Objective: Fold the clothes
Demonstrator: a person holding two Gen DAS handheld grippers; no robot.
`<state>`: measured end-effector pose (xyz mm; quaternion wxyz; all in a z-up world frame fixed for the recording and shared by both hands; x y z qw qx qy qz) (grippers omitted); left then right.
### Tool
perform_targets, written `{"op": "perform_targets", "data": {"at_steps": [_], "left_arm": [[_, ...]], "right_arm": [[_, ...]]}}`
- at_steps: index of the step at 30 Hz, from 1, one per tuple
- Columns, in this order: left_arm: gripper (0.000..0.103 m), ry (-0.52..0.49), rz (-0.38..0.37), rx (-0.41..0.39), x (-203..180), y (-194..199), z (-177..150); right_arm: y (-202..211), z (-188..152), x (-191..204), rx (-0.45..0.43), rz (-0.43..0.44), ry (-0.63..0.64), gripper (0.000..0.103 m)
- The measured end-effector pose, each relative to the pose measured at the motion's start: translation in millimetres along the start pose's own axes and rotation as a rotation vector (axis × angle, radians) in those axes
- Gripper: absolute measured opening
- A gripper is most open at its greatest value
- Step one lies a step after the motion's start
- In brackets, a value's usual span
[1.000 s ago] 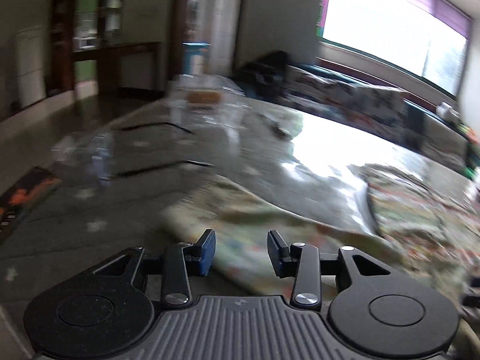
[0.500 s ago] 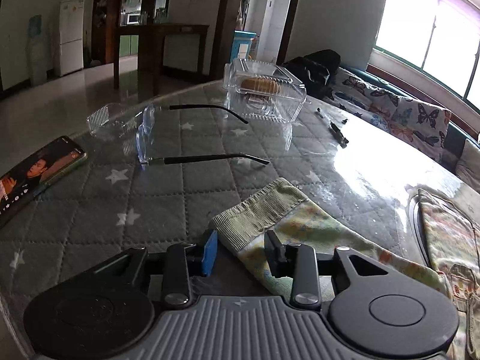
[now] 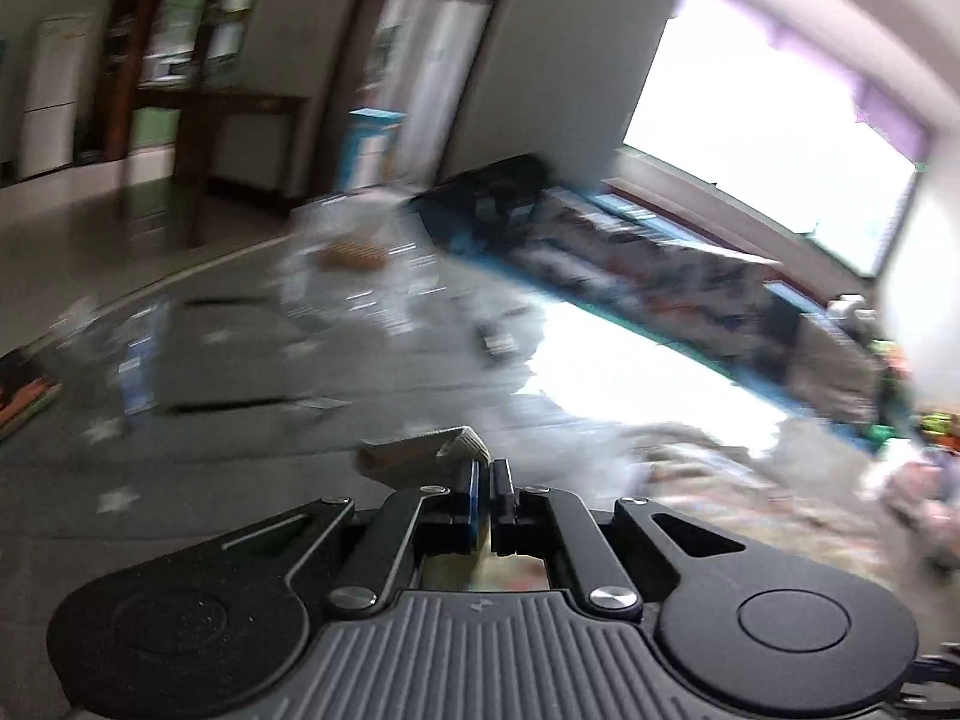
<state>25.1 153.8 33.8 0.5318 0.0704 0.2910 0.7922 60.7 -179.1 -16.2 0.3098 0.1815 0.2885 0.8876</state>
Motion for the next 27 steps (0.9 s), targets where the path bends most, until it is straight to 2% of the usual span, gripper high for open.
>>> {"op": "perform_targets", "data": {"at_steps": [8, 13, 18, 22, 24, 27], "left_arm": [[0.003, -0.112, -0.319, 0.004, -98, 41, -11], [0.003, -0.205, -0.459, 0.056, -149, 50, -40], [0.005, -0.324, -0.516, 0.122, -181, 44, -77], [0.008, -0.379, -0.528, 0.165, -182, 39, -96], [0.018, -0.390, -0.524, 0.164, -176, 39, -99], [0.041, -0.393, -0.489, 0.133, -162, 40, -92]], "right_arm": [[32, -6, -21, -0.074, -0.061, -0.066, 0.034], [49, -16, -39, -0.097, -0.110, -0.118, 0.034], [60, -28, -56, -0.106, -0.152, -0.179, 0.034], [60, -30, -61, -0.109, -0.160, -0.207, 0.034], [58, -28, -59, -0.109, -0.146, -0.210, 0.034], [53, -25, -55, -0.104, -0.123, -0.202, 0.034]]}}
Point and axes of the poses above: each gripper's, at about its wrist camera, not at the fingertips, and y roughly against the way its jaws point, x to its left, z to its top, the point moved 2 cm from there along -y, roughly the way its jaws point, and after that the axes turned 12 degrees about z, right-handed, at the moved point
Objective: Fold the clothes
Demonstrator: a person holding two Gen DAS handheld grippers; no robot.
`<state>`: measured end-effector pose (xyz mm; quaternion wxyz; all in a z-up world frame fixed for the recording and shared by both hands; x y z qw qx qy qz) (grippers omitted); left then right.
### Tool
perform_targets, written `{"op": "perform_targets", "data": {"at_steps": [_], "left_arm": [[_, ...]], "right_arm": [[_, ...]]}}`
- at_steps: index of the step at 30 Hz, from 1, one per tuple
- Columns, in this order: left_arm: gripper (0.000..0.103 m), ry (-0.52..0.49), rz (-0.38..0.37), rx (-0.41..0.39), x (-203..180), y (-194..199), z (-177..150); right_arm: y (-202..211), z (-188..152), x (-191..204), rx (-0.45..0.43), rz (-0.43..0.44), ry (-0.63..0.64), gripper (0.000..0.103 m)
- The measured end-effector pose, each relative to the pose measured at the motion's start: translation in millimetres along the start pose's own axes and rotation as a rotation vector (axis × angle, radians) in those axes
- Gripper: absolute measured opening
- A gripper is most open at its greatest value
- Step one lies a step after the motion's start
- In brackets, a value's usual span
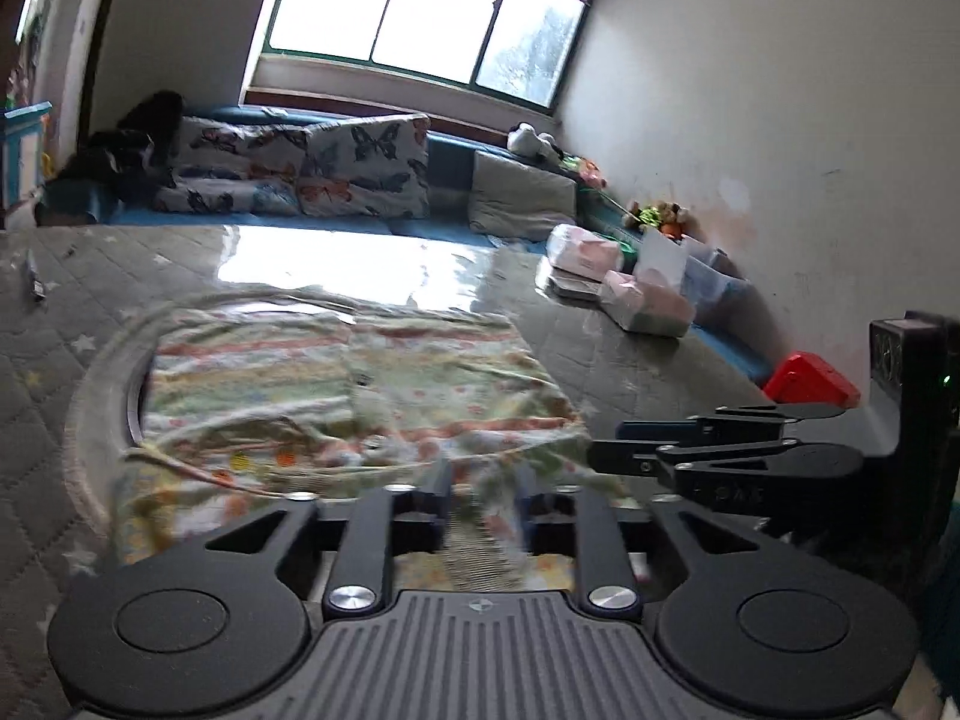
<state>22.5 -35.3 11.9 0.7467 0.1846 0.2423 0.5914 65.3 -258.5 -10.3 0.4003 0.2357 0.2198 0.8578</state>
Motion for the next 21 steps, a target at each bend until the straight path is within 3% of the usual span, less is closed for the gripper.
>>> {"op": "perform_targets", "data": {"at_steps": [5, 12, 18, 21], "left_arm": [[0.059, 0.023, 0.107, -0.022, 35, 9, -2], [0.067, 0.126, 0.253, -0.004, 90, 12, -15], [0.072, 0.174, 0.310, -0.008, 115, 20, -22], [0.072, 0.195, 0.327, -0.006, 125, 21, -24]], "right_arm": [[-18, 0, 15, 0.039, 0.057, -0.003, 0.034], [-49, -6, 37, 0.117, 0.127, 0.014, 0.034], [-64, -9, 46, 0.151, 0.148, 0.006, 0.034], [-64, -8, 49, 0.145, 0.126, 0.023, 0.020]]}}
Point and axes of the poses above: each gripper's, at about its wrist camera, not at the fingertips, and y roughly against the way its jaws point, x to its left, z to its top, the point moved 2 cm from there along -y, roughly the way its jaws point, and after that the axes turned 12 degrees about z, right-handed, at the moved point
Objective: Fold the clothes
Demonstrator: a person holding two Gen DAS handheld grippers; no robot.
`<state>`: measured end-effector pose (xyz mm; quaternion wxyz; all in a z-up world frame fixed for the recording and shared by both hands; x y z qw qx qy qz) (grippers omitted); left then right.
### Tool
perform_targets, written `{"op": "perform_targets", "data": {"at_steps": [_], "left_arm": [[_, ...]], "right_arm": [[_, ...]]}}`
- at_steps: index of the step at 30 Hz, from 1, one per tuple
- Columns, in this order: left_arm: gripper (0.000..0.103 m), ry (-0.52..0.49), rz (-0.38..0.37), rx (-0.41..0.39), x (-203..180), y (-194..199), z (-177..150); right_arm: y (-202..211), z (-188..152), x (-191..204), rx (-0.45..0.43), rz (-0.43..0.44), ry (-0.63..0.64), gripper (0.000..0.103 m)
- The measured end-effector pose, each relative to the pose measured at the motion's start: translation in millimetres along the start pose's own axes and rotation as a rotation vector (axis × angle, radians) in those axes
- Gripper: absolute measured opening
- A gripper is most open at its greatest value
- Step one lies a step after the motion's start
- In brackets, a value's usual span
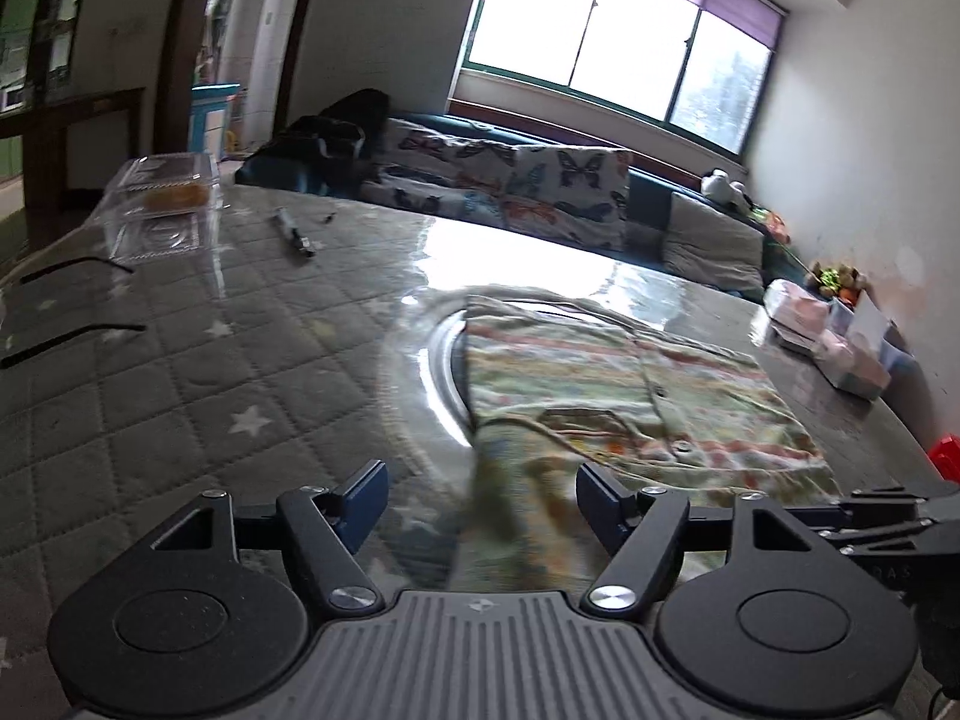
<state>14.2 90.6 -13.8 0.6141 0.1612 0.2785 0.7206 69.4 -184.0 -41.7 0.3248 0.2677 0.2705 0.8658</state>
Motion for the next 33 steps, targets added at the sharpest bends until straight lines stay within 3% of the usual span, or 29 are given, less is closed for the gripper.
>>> {"op": "perform_targets", "data": {"at_steps": [1, 2, 15, 24, 28, 33], "left_arm": [[0.073, 0.004, 0.005, 0.002, 2, 0, 0], [0.074, 0.007, 0.008, 0.004, 3, -1, -1], [0.079, -0.009, 0.010, 0.029, 0, -10, -6], [0.079, -0.056, 0.055, 0.044, -5, -20, -3], [0.079, -0.081, 0.054, 0.033, -14, -21, 5], [0.076, -0.114, 0.048, 0.031, -36, -35, 15]], "right_arm": [[2, 1, 0, -0.007, -0.011, 0.002, 0.007], [4, 2, 1, -0.013, -0.022, 0.005, 0.005], [57, 35, -3, -0.176, -0.144, 0.053, 0.002], [28, 9, -31, -0.062, -0.205, -0.037, 0.006], [30, 11, -28, -0.082, -0.191, -0.008, 0.008], [22, 16, -21, -0.093, -0.142, 0.022, 0.020]]}}
Point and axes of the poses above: each gripper's, at about its wrist camera, not at the fingertips, and y roughly against the way its jaws point, x to its left, z to its top, the point moved 2 cm from there along -y, roughly the way its jaws point, and after that the axes turned 12 degrees about z, right-handed, at the moved point
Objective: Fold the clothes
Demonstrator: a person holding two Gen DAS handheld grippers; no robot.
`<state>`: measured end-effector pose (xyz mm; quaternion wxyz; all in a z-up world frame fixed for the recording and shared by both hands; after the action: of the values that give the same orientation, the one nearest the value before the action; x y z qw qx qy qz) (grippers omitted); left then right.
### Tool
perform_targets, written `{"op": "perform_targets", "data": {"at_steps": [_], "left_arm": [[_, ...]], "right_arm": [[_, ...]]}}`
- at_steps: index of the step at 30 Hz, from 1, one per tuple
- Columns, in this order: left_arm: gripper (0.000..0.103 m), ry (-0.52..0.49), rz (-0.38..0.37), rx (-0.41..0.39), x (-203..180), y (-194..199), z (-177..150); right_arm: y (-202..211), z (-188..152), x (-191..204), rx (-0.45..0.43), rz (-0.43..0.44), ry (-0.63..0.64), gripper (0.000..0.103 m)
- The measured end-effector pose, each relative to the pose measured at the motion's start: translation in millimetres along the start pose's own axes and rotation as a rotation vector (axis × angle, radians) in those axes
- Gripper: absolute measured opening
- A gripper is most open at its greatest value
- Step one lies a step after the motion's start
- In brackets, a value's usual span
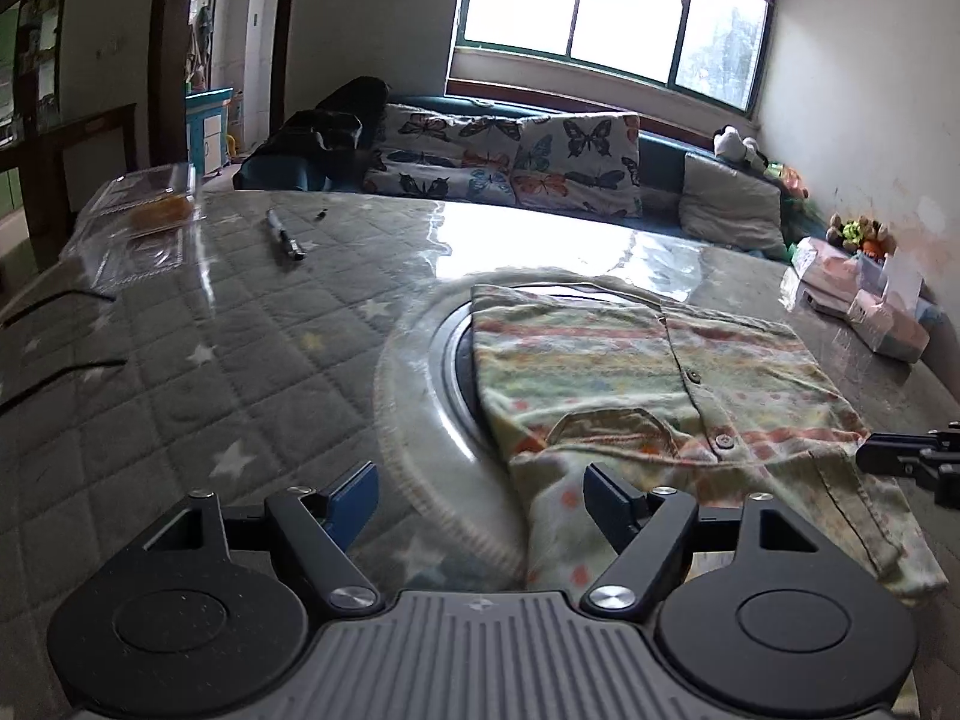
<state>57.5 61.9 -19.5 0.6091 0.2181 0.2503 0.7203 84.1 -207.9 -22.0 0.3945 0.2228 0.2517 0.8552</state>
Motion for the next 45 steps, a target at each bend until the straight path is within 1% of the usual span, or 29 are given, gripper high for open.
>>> {"op": "perform_targets", "data": {"at_steps": [3, 4, 7, 12, 15, 18, 21, 25, 28, 30, 35, 39, 42, 45], "left_arm": [[0.073, -0.016, -0.006, 0.007, -11, -10, 4], [0.071, -0.028, -0.005, 0.006, -14, -12, 4], [0.069, -0.081, 0.013, 0.003, -23, -21, 1], [0.068, -0.135, 0.036, 0.015, -25, -34, -10], [0.068, -0.144, 0.035, 0.008, -25, -33, -10], [0.068, -0.137, 0.036, 0.001, -25, -28, -6], [0.068, -0.127, 0.029, -0.021, -27, -18, 0], [0.068, -0.122, -0.015, -0.052, -36, -5, 6], [0.068, -0.148, -0.055, -0.050, -49, -4, 1], [0.068, -0.170, -0.069, -0.040, -57, -7, -5], [0.068, -0.203, -0.065, -0.012, -62, -18, -18], [0.068, -0.226, -0.052, -0.032, -61, -17, -22], [0.068, -0.221, -0.044, -0.033, -61, -13, -21], [0.068, -0.209, -0.061, -0.055, -61, 1, -18]], "right_arm": [[-9, -3, 2, 0.015, 0.023, -0.001, 0.021], [-12, -4, 2, 0.022, 0.028, -0.006, 0.021], [-18, -8, 0, 0.045, 0.027, -0.013, 0.022], [-20, -15, -6, 0.071, 0.026, -0.023, 0.022], [-16, -13, -6, 0.072, 0.025, -0.015, 0.023], [-12, -8, -3, 0.055, 0.028, 0.000, 0.031], [-10, -1, 0, 0.034, 0.036, 0.014, 0.031], [-16, 2, 3, 0.033, 0.048, 0.018, 0.034], [-23, -3, 4, 0.053, 0.052, 0.017, 0.034], [-26, -7, 3, 0.066, 0.050, 0.013, 0.034], [-19, -14, 1, 0.075, 0.042, 0.017, 0.035], [-12, -16, 2, 0.078, 0.041, 0.029, 0.036], [-7, -19, 6, 0.077, 0.037, 0.044, 0.036], [0, -19, 11, 0.054, 0.042, 0.056, 0.036]]}}
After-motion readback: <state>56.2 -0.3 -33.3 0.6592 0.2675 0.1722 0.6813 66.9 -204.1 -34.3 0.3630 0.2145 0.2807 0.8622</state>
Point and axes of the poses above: each gripper's, at about its wrist camera, not at the fingertips, and y roughly against the way its jaws point, x to its left, z to its top, the point moved 2 cm from there along -y, roughly the way its jaws point, and after that the axes turned 12 degrees about z, right-handed, at the moved point
